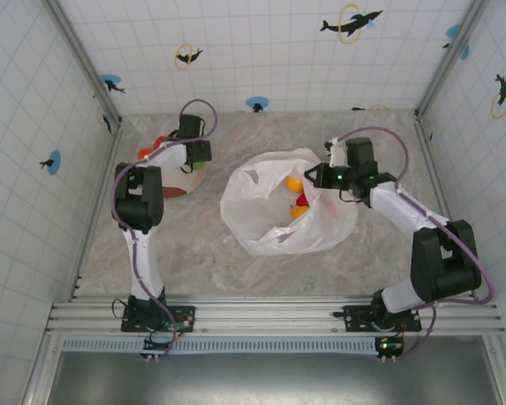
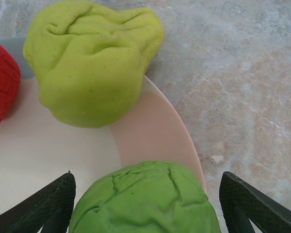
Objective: Place the fruits into the plastic bag
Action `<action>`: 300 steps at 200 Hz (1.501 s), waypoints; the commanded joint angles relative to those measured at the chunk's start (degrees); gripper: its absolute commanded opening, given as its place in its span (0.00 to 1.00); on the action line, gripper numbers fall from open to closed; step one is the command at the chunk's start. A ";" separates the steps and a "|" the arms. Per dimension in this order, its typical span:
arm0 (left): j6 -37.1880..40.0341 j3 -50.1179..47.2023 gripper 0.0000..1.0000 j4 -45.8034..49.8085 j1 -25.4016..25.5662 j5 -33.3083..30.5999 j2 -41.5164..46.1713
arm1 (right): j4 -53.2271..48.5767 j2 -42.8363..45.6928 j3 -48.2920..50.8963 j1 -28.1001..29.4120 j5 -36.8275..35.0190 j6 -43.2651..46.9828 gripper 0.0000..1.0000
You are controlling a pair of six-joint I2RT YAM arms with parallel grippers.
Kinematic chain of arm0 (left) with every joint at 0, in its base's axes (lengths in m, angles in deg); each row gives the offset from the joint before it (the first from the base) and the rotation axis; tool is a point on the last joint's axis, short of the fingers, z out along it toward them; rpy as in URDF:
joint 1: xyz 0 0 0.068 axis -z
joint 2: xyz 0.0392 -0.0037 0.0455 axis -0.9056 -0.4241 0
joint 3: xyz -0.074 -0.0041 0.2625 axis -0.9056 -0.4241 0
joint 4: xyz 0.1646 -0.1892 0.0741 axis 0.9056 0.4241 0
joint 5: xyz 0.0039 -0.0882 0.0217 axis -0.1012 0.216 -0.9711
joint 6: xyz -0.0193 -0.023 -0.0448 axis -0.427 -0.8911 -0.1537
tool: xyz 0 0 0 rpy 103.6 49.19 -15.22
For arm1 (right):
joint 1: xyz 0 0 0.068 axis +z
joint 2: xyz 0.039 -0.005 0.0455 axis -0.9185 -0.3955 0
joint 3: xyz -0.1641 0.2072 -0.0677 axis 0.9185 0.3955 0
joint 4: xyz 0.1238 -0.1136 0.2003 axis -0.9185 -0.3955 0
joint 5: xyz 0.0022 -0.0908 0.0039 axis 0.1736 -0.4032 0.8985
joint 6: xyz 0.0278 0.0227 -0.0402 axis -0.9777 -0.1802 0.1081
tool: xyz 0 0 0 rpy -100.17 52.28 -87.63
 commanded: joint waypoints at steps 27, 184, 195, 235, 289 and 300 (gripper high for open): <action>-0.24 0.10 0.79 2.13 -0.12 0.19 -1.74 | 0.57 1.62 0.68 -0.31 0.33 0.12 0.00; -2.33 -7.12 0.63 -0.92 -0.08 0.49 8.42 | 0.67 1.09 0.34 -0.33 0.19 -0.19 0.00; -2.89 -11.19 0.63 -3.18 0.01 1.61 12.44 | 0.71 1.08 0.47 -0.30 0.19 -0.18 0.00; -8.58 -29.35 0.63 -10.85 0.86 6.65 30.25 | 0.89 0.68 0.15 -0.30 0.19 -0.11 0.00; -11.66 -42.54 0.62 -11.97 10.09 9.57 52.66 | 1.40 -0.13 0.34 -0.29 0.19 0.06 0.00; -11.48 -43.32 0.62 -11.56 13.72 10.34 55.98 | 1.74 -0.26 0.45 -0.28 0.21 -0.19 0.00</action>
